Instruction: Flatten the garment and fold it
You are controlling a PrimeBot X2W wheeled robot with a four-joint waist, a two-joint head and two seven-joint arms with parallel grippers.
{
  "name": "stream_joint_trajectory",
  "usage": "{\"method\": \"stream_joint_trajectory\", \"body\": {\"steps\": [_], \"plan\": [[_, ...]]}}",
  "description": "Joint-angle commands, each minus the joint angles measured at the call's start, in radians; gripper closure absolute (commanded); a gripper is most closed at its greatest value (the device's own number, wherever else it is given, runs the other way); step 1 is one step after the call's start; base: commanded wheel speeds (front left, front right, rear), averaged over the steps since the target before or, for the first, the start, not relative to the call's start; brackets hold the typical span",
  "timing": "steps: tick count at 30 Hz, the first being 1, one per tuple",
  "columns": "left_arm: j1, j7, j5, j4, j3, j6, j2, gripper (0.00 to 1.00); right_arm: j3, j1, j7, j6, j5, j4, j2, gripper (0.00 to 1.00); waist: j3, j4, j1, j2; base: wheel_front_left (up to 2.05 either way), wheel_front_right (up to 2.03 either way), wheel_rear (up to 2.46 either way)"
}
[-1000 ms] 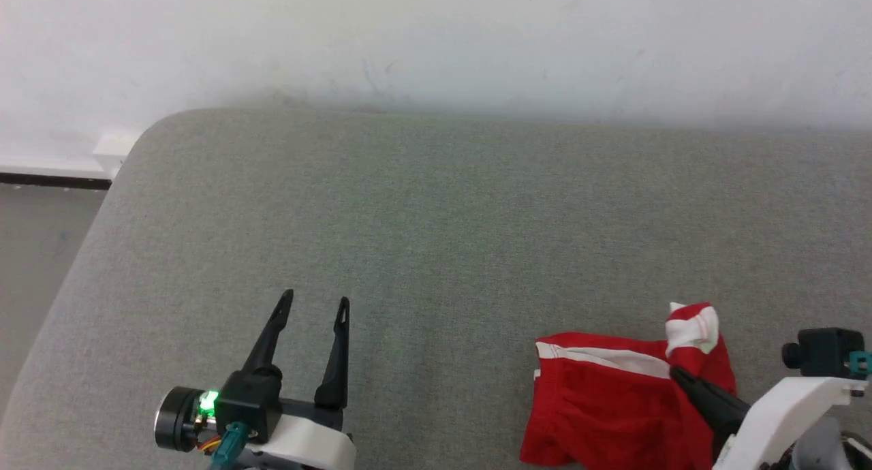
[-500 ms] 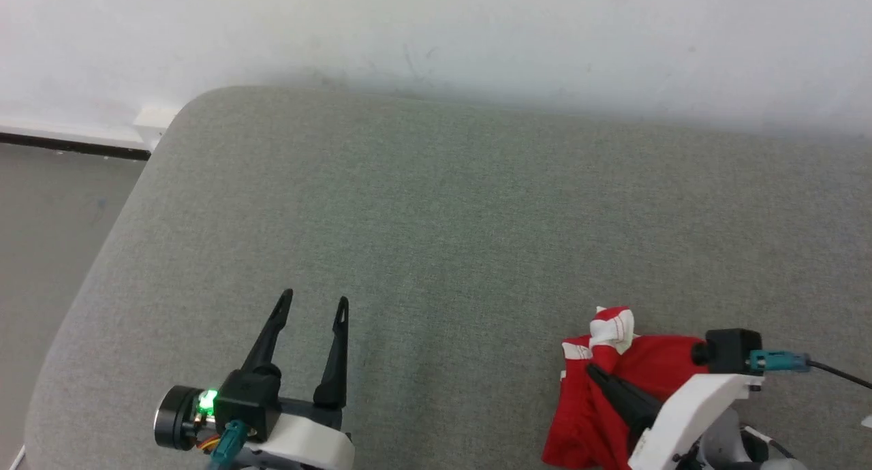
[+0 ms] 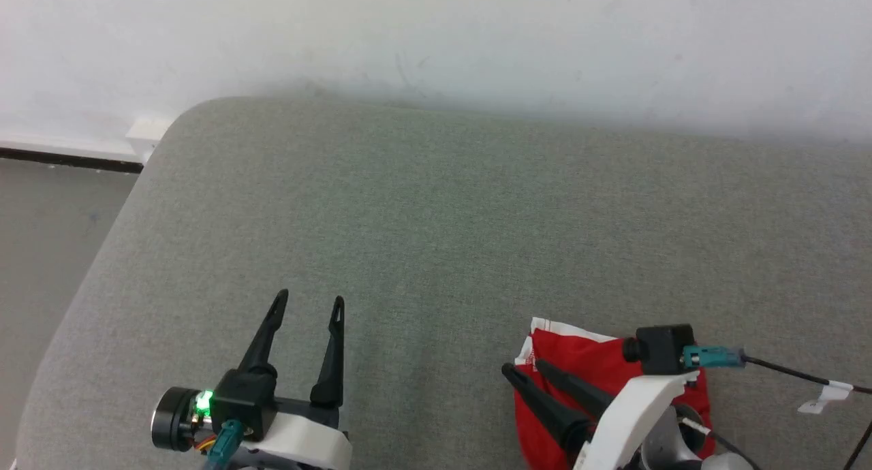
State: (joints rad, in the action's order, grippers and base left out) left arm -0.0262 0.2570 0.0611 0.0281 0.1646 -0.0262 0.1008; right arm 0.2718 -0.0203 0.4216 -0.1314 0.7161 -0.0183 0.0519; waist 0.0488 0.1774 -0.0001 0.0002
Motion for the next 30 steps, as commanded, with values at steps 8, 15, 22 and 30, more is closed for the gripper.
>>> {"method": "stream_joint_trajectory", "body": {"steps": [8, 15, 22, 30], "plan": [[-0.012, 0.005, 0.004, -0.014, -0.015, 0.016, -0.011, 0.0, -0.099, 0.135, -0.089, 0.001, -0.284, 0.093, 0.066, 0.0, -0.019, -0.06, 0.0001, -0.0002, 0.0, 0.0, 0.0], [-0.008, 0.005, 0.021, -0.04, -0.028, 0.023, -0.024, 0.0, -0.194, 0.173, -0.305, 0.001, -0.479, 0.09, 0.234, 0.0, -0.009, -0.099, 0.0001, -0.0002, 0.0, 0.0, 0.0], [-0.009, 0.005, 0.031, -0.059, -0.041, 0.032, -0.034, 0.0, -0.326, 0.061, -0.5, 0.001, -0.56, 0.112, 0.228, 0.0, 0.0, -0.116, 0.0001, -0.0002, 0.0, 0.0, 0.0], [-0.025, 0.005, 0.041, -0.08, -0.04, 0.03, -0.043, 0.0, -0.397, -0.077, -0.627, 0.001, -0.632, 0.204, 0.096, 0.0, 0.003, -0.117, 0.0001, -0.0002, 0.0, 0.0, 0.0]]}}
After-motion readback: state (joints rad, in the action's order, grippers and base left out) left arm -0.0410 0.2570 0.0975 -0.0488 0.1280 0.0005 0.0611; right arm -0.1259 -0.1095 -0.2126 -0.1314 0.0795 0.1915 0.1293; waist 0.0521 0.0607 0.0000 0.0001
